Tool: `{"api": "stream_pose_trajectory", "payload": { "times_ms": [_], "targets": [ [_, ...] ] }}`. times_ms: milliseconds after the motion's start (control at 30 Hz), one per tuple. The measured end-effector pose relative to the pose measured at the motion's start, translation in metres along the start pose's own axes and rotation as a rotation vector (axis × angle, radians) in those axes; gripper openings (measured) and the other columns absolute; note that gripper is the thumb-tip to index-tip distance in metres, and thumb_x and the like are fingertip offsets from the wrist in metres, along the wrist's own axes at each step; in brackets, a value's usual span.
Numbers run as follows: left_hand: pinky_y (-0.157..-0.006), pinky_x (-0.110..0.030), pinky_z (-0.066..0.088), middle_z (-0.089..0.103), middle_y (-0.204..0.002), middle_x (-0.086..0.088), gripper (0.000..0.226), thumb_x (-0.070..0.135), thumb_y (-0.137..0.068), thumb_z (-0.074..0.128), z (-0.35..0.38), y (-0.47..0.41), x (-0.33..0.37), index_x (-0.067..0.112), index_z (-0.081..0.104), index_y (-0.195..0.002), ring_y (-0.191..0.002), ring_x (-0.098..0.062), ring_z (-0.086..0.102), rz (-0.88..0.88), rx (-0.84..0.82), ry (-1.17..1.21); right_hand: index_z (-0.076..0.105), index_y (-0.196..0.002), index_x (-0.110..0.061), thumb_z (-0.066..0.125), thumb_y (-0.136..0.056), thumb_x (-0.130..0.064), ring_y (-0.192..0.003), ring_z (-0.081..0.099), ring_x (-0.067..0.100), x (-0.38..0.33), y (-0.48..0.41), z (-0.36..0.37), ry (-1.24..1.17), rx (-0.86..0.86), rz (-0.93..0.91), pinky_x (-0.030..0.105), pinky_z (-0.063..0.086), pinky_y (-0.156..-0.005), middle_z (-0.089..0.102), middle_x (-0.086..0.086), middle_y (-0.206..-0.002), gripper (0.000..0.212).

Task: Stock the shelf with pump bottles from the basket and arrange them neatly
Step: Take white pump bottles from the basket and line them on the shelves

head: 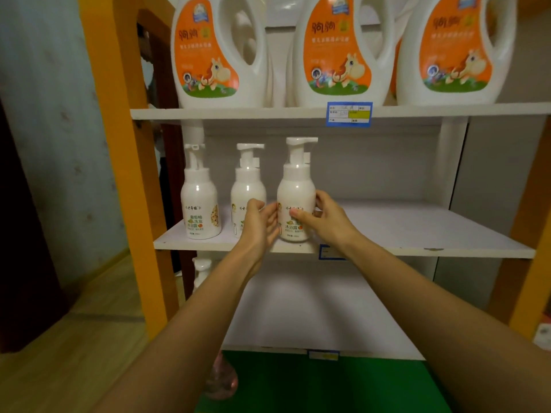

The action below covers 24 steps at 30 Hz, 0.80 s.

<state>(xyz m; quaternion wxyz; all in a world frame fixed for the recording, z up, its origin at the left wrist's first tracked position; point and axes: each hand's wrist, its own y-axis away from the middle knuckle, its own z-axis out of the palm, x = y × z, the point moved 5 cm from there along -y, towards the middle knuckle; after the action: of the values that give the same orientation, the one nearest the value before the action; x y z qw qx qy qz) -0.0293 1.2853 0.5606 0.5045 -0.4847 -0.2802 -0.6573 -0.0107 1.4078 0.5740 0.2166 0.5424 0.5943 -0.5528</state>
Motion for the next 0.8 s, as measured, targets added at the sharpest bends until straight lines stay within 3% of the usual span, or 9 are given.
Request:
{"api": "stream_pose_trajectory", "payload": {
  "times_ms": [100,233,300,367,467,533,633,700,800],
  "targets": [
    [-0.111,-0.034,0.032,0.041,-0.145,-0.014,0.054,0.027,-0.092,0.018,0.001,-0.009,-0.007,0.003,0.036,-0.137,-0.132,-0.024,0.041,-0.010,0.019,-0.013,0.033,-0.135,-0.011,0.065,-0.082,-0.025,-0.117,0.052,0.022,0.011,-0.006,0.002,0.027,0.001,0.028,0.034,0.046,-0.094,0.049,0.007,-0.136,0.063],
    [-0.098,-0.029,0.036,0.050,-0.132,-0.008,0.050,0.023,-0.094,0.018,0.006,-0.015,-0.010,0.001,0.040,-0.133,-0.126,-0.022,0.045,0.021,0.004,-0.069,0.032,-0.135,-0.011,0.062,-0.085,-0.027,-0.114,0.053,0.020,0.021,-0.013,0.003,0.037,0.001,0.032,0.034,0.047,-0.095,0.050,0.008,-0.134,0.061],
    [-0.090,-0.025,0.041,0.054,-0.111,-0.005,0.043,0.022,-0.093,0.019,0.009,-0.018,-0.011,0.006,0.053,-0.114,-0.106,-0.016,0.054,0.038,-0.001,-0.089,0.031,-0.135,-0.010,0.059,-0.086,-0.028,-0.113,0.053,0.020,0.023,-0.016,0.004,0.061,-0.003,0.032,0.032,0.046,-0.093,0.051,0.009,-0.133,0.060],
    [-0.073,-0.017,0.050,0.058,-0.093,-0.001,0.035,0.020,-0.092,0.020,0.009,-0.021,-0.012,0.013,0.053,-0.083,-0.083,-0.010,0.057,0.034,0.020,-0.107,0.031,-0.136,-0.010,0.058,-0.087,-0.031,-0.113,0.055,0.023,0.026,-0.019,0.004,0.090,-0.007,0.041,0.032,0.047,-0.091,0.053,0.010,-0.130,0.060],
    [-0.060,-0.020,0.050,0.057,-0.076,-0.002,0.033,0.019,-0.092,0.025,0.008,-0.019,-0.012,0.016,0.049,-0.069,-0.074,-0.012,0.055,0.062,0.071,-0.223,0.036,-0.131,-0.009,0.060,-0.085,-0.031,-0.114,0.055,0.027,0.023,-0.018,0.004,0.209,0.012,0.022,0.037,0.046,-0.094,0.055,0.013,-0.127,0.056],
    [-0.069,-0.024,0.044,0.060,-0.084,-0.004,0.029,0.019,-0.093,0.031,0.006,-0.007,-0.011,0.013,0.056,-0.079,-0.078,-0.014,0.055,0.193,0.137,-0.553,0.038,-0.129,-0.008,0.060,-0.084,-0.029,-0.117,0.051,0.029,0.019,-0.005,0.003,0.312,0.095,-0.077,0.041,0.043,-0.098,0.052,0.014,-0.129,0.054],
    [-0.083,-0.014,0.042,0.055,-0.116,-0.005,0.030,0.017,-0.089,0.042,0.002,0.028,-0.016,0.007,0.053,-0.116,-0.100,-0.010,0.049,0.586,0.229,-0.842,0.045,-0.125,-0.009,0.055,-0.087,-0.018,-0.116,0.048,0.018,0.017,0.040,-0.005,0.318,0.292,-0.265,0.029,0.045,-0.094,0.048,0.009,-0.129,0.040],
    [-0.086,-0.018,0.041,0.057,-0.113,-0.011,0.032,0.015,-0.083,0.044,-0.002,0.055,-0.037,0.004,0.054,-0.111,-0.102,-0.014,0.051,0.782,0.224,-0.910,0.053,-0.111,-0.008,0.050,-0.087,-0.009,-0.105,0.053,0.014,0.032,0.078,-0.009,0.241,0.340,-0.333,0.024,0.050,-0.086,0.054,0.007,-0.118,0.024],
    [-0.084,-0.019,0.036,0.059,-0.108,-0.016,0.034,0.016,-0.079,0.042,-0.014,0.075,-0.097,0.002,0.056,-0.106,-0.100,-0.021,0.053,0.745,0.090,-1.022,0.058,-0.102,-0.007,0.045,-0.086,-0.004,-0.095,0.056,0.017,0.085,0.130,-0.007,0.303,0.304,-0.342,0.024,0.049,-0.079,0.060,0.009,-0.106,0.020]
  ]
}}
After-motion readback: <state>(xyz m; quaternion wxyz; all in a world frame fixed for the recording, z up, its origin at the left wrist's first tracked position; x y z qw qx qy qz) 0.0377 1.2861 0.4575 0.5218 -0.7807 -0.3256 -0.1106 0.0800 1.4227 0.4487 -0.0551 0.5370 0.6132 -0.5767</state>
